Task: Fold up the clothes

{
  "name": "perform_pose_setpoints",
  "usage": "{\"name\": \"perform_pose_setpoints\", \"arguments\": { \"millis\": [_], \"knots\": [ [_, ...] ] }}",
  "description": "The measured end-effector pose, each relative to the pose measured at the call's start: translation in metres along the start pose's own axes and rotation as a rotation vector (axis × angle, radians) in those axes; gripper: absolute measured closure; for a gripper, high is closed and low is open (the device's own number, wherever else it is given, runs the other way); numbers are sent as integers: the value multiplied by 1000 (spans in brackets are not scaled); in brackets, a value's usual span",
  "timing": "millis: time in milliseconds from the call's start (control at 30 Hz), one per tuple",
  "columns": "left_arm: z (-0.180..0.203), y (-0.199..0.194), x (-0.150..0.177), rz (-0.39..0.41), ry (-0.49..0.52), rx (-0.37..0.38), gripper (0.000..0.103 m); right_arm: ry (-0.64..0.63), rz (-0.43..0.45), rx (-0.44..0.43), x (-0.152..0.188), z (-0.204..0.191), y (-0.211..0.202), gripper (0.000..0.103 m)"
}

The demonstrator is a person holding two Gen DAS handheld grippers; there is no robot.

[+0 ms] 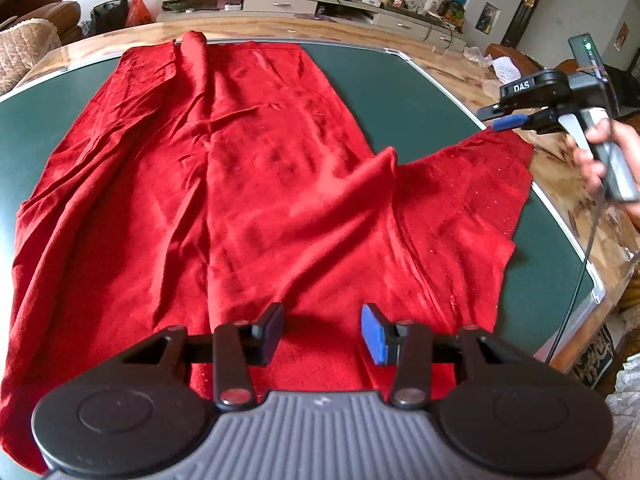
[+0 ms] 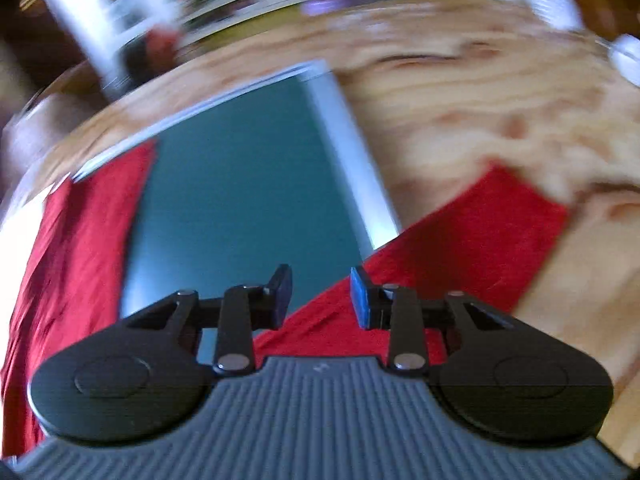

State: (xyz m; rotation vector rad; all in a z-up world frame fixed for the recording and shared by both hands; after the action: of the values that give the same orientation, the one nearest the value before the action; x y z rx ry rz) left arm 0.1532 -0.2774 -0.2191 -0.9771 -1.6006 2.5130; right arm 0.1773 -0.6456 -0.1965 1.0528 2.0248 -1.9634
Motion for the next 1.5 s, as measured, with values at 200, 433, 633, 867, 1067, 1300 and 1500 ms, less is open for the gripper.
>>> {"name": "perform_pose_setpoints", "arguments": {
  "millis": [200, 433, 633, 867, 1067, 1300, 1500],
  "knots": [
    [15, 1, 5, -26, 54, 37, 54, -231, -69, -43, 39, -76, -11, 65],
    [11, 0, 7, -33, 31, 59, 54, -354, -140, 50, 62, -103, -5, 66],
    [4, -4, 7, -38, 1, 76, 54, -403, -164, 103, 68, -107, -6, 65],
    [-42, -40, -13, 24, -74, 51, 54, -428, -109, 77, 79, -130, -12, 65],
    [-95, -61, -80, 115, -57, -80, 41, -465, -55, -114, 108, -208, -34, 65],
    [-116, -25, -165, 139, -9, -142, 43, -626, -29, -196, 147, -282, -40, 65],
    [-99, 38, -220, 122, 115, -219, 44, -581, -53, -256, 156, -296, -32, 65]
  ]
}}
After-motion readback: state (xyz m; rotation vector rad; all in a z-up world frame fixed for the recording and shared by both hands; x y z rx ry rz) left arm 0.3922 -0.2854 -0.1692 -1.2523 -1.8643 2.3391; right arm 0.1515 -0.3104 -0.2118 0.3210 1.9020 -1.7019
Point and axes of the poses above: each gripper's, at about its wrist camera, not at the fingertips, and y roughly the way its jaws point, z to its right, x to its underside, the point moved 7 cm from there along y, roughly the way its jaws point, and after that the axes turned 8 degrees about -y, right-handed, at the moved point
